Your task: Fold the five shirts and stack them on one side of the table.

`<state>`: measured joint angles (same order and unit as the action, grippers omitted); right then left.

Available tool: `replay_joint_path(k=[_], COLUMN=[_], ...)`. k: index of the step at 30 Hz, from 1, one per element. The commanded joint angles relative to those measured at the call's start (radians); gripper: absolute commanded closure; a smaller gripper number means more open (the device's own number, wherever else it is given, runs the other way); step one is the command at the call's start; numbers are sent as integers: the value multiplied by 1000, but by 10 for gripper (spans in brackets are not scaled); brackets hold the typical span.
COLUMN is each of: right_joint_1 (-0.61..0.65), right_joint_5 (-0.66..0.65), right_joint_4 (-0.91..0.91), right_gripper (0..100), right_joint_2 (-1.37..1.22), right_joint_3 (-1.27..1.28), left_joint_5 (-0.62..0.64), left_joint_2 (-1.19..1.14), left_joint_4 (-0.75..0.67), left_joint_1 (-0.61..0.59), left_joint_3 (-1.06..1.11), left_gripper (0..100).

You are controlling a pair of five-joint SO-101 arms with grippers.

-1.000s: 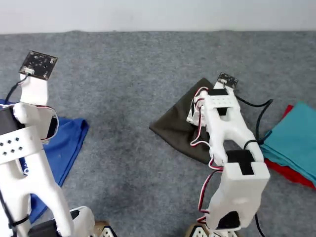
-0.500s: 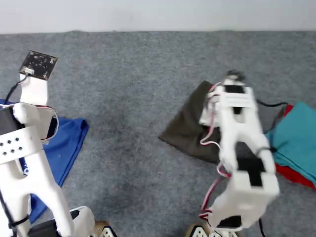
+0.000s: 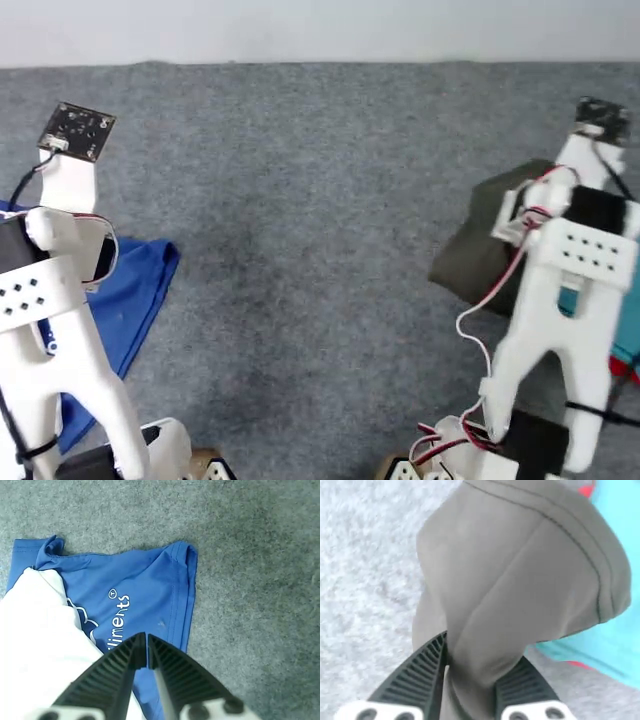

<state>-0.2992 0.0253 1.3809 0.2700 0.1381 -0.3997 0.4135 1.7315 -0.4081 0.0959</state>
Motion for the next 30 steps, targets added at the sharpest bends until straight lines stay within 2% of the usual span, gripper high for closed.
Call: replay_joint_path(k=[1,16,21,30], right_joint_1=[-81,-343,-390,-498], right_joint_5=[-95,-473,-549,-663], right_joint_4=[-61,-214,-222,-371], right_gripper=[991,991,991,991], right_joint_2=[62,-33,-88,-171], right_joint_3=[-31,-31,-29,-29], left_joint_5=[-5,-5,-5,-5], left_joint_2=[28,28,28,28], left_joint_4=[15,15,15,17], left_joint_1=[-3,-3,-3,-3], left_joint_3=[-4,-4,-4,-4], left_gripper=[985,985,985,985])
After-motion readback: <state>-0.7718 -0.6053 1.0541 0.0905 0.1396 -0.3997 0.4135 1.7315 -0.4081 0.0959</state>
